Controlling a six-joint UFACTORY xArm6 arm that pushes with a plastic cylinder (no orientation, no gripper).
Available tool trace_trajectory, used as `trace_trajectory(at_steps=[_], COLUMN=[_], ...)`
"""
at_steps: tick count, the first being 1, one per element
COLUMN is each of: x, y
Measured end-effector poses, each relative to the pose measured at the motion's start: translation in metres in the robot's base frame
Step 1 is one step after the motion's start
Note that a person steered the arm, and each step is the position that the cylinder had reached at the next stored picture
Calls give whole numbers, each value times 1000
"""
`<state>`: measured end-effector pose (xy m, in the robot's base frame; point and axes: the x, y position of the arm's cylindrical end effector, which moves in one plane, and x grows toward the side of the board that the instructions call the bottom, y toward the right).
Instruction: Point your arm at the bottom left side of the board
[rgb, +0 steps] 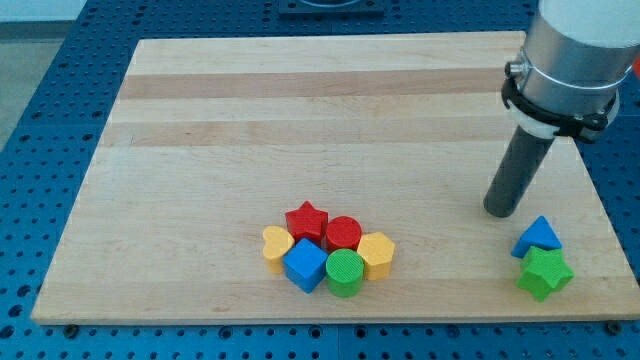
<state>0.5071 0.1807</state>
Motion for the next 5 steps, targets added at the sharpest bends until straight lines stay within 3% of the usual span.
trace_trajectory(at_steps=[2, 4, 5], x=[-7, -133, -149], y=[-1, -155, -266])
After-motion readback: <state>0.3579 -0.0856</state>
